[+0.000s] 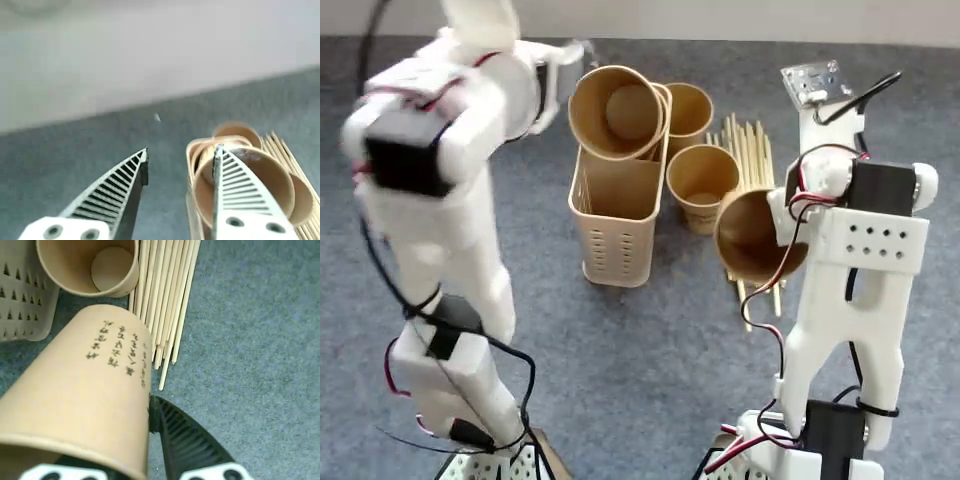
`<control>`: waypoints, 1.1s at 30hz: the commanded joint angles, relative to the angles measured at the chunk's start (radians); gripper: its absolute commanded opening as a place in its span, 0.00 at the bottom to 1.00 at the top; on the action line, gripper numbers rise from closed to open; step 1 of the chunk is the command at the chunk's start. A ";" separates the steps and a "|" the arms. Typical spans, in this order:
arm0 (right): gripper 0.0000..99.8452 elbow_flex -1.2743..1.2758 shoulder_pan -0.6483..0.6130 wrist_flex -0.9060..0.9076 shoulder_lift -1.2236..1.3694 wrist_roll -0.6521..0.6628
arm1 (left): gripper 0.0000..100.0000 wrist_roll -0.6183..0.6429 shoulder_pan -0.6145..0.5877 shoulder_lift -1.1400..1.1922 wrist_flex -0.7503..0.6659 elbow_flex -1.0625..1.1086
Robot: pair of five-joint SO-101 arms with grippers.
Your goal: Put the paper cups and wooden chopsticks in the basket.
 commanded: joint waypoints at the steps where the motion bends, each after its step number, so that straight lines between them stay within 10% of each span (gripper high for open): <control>1: 0.01 -0.200 -0.008 0.007 -0.041 -0.069 | 0.23 -0.023 -0.058 -0.048 0.002 -0.039; 18: 0.01 -0.492 -0.174 0.010 -0.041 -0.100 | 0.23 -0.025 -0.054 0.352 -0.227 0.145; 33: 0.01 -0.579 -0.334 0.007 -0.041 -0.101 | 0.23 -0.020 -0.093 -0.010 0.003 0.097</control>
